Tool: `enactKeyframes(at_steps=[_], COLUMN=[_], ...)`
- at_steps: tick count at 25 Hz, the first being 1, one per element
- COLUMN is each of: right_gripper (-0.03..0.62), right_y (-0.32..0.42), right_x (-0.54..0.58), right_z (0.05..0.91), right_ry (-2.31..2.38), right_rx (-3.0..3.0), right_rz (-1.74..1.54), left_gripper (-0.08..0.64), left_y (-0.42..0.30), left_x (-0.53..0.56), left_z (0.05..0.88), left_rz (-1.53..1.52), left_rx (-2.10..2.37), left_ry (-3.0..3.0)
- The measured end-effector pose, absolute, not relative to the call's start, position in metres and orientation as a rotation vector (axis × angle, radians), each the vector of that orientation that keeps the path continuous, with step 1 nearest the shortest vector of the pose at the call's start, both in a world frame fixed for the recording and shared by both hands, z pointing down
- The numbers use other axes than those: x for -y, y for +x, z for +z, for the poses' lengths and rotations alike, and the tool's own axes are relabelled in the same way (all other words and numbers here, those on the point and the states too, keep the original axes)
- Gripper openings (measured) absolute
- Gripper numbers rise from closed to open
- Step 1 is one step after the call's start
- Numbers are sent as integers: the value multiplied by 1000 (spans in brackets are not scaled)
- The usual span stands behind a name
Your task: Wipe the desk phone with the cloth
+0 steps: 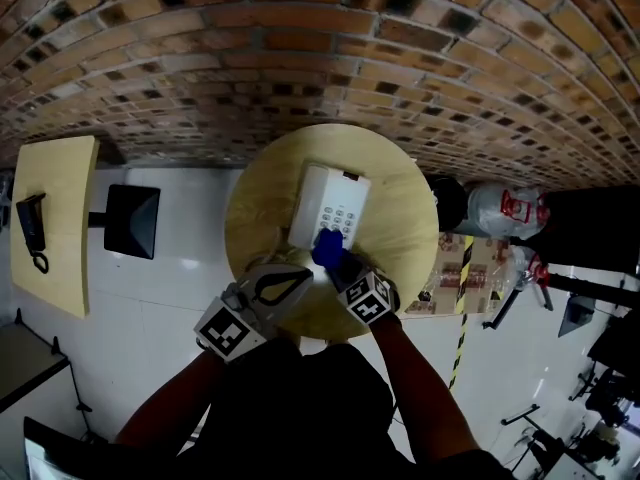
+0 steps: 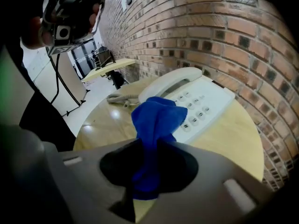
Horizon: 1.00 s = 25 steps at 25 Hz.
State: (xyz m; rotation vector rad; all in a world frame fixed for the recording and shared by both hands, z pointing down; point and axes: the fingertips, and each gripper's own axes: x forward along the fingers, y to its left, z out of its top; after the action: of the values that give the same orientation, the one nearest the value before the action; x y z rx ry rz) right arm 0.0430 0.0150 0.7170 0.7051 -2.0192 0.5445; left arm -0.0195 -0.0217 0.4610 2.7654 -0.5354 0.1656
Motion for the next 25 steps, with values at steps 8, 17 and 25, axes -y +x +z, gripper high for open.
enactKeyframes(at_steps=[8, 17, 25], right_gripper=[87, 87, 96], right_y=[47, 171, 222], right_x=[5, 75, 65], right_z=[690, 697, 743], right_ry=[833, 1316, 1322], right_rx=[2104, 1922, 1766], right_rz=[603, 808, 847], left_gripper=[3, 3, 3], left_y=[-7, -13, -16], left_x=[14, 15, 10], left_z=[464, 466, 476], left_rz=[176, 182, 230], left_rx=[500, 516, 518], left_ry=[2772, 2757, 2739])
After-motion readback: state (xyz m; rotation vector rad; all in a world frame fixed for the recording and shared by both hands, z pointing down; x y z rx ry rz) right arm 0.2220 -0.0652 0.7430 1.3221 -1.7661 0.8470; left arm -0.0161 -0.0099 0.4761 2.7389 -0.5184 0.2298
